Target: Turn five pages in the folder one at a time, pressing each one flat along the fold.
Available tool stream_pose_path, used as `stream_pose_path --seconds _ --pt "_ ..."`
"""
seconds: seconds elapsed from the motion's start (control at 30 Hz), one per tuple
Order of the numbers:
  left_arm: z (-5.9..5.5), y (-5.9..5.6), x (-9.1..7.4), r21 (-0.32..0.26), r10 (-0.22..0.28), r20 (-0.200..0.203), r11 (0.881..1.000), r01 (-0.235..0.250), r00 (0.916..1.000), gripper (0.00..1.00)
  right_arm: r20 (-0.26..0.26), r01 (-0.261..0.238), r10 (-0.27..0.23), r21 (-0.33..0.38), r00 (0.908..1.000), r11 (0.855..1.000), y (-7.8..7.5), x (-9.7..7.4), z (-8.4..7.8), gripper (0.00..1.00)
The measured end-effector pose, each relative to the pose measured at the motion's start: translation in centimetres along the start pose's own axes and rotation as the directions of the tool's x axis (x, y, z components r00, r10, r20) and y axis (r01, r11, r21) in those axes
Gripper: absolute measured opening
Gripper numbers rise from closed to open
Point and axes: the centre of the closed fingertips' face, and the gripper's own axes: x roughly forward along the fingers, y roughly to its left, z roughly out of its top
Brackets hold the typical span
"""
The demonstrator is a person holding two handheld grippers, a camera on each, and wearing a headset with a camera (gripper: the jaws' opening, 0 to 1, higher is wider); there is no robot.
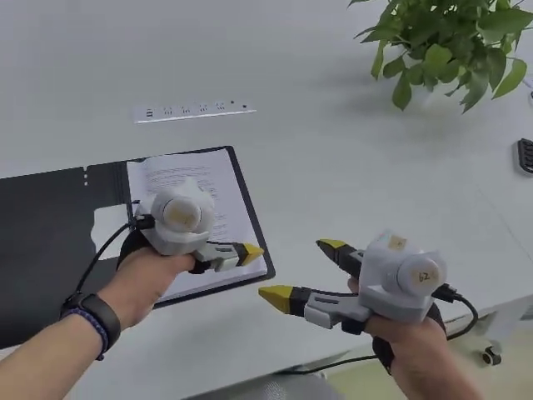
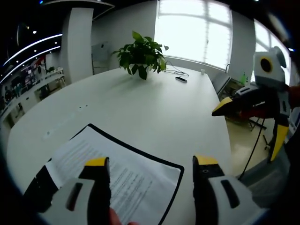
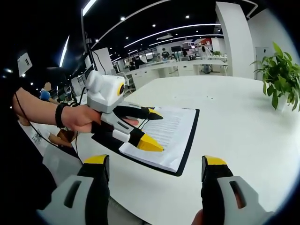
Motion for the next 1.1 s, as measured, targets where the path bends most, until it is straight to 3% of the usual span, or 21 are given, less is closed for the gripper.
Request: stream_pose_path --seconds 0.3,0.4,0.67,1.0,1.1 --pt "-2.3 -0.2 2.0 0.000 0.018 -0.068 1.000 -0.018 0.9975 0.72 -0.013 -0.003 0.003 0.006 0.9999 1.000 -0.4 -0.4 -0.8 0.80" --pt "-2.7 -0.4 2.7 -0.011 0.015 -0.069 1.000 -0.016 0.9975 0.72 -0.017 -0.003 0.004 0.010 0.9999 1.000 -0.5 -0.5 -1.0 0.80" --pt "-5.1 -0.1 4.1 -0.017 0.038 -0.127 0.999 -0.040 0.9912 0.71 -0.027 -0.005 0.005 0.020 0.9996 1.000 -0.6 -0.5 -1.5 0.79" --pt "-5.8 -0.5 4.1 -0.010 0.063 -0.138 0.998 -0.065 0.9884 0.71 -0.049 -0.010 0.011 0.019 0.9987 1.000 -1.2 -0.5 -2.0 0.79" --pt "-5.7 -0.1 4.1 -0.008 0.063 -0.135 0.998 -0.065 0.9888 0.70 -0.056 -0.014 0.015 0.015 0.9983 1.000 -1.4 -0.2 -2.0 0.78"
